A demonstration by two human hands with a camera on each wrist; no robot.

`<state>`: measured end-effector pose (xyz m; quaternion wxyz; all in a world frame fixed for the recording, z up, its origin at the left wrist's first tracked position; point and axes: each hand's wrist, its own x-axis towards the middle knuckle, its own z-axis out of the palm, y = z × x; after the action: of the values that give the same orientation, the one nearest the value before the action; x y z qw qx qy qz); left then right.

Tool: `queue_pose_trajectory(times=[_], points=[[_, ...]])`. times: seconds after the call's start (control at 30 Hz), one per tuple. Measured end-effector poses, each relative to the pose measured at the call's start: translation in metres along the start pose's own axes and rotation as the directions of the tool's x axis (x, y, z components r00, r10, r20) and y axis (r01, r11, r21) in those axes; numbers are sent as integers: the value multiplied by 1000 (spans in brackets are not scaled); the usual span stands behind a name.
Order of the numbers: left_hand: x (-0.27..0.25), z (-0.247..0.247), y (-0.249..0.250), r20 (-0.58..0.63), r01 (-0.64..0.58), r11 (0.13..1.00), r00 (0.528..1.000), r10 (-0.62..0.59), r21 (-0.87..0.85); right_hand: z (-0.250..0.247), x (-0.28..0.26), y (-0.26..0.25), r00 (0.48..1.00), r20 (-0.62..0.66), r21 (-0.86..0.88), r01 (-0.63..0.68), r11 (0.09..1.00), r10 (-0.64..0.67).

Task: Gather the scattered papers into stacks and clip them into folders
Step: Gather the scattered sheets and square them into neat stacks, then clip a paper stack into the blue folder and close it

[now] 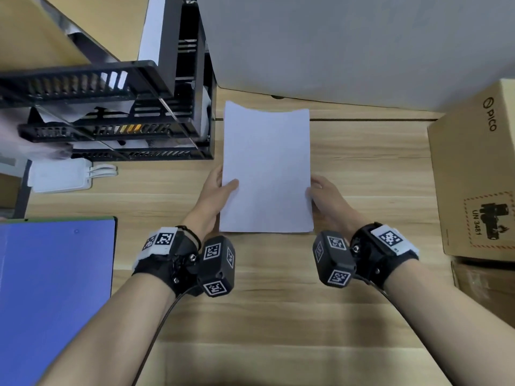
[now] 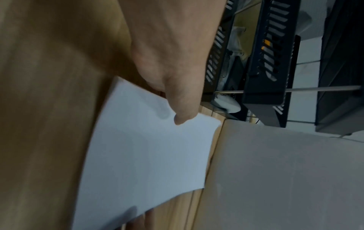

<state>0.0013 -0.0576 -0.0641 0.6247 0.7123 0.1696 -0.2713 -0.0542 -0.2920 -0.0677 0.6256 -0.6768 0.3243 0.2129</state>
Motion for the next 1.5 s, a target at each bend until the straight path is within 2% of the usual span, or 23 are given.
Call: queue_pose_trajectory(times=[0.17,0.43,0.57,0.63,0.7,0.77,0.9,0.97,1.07,1.17,1.27,1.33,1.4,1.5], points=[[-10,1,-20,27,3,998,1000,-5,69,5,-6,23,997,74,-10,37,999,-36],[-1,1,-5,68,-35,995,997,29,94,9,10,8,994,104,76,33,997,-41],[-14,-8,-11,79,-62,989,996,51,134,7,-4,16,998,9,60,62,996,-63],[-25,-16,-20,32,-47,993,999,43,113,2,-13,31,992,-106,5,63,998,-62],[-38,-27,-35,-49,2,995,999,3,95,0,-25,49,978,-211,-5,-3,1000,2],[-53,-40,-54,-65,58,994,997,-51,97,6,-39,66,966,-247,38,-70,997,77],[-85,-68,-95,-76,112,991,991,-107,73,33,-65,86,953,-274,81,-108,991,126],[-97,-77,-108,-96,121,992,989,-116,43,46,-76,94,948,-229,114,-200,973,222],[-121,-107,-123,-62,158,987,986,-157,8,88,-93,98,949,-58,159,-297,942,309],[-143,-144,-132,-76,145,989,986,-147,-20,142,-103,85,957,90,141,-287,948,276],[-162,-193,-140,-214,68,995,973,-81,-66,204,-110,70,942,255,51,-240,969,220],[-171,-229,-145,-343,14,999,939,-23,-29,242,-116,64,919,332,-7,-225,974,215],[-176,-267,-150,-480,-28,999,876,47,47,275,-122,62,916,346,-63,-191,979,201],[-183,-320,-164,-631,31,975,767,119,221,313,-127,63,905,373,-129,-170,977,206]])
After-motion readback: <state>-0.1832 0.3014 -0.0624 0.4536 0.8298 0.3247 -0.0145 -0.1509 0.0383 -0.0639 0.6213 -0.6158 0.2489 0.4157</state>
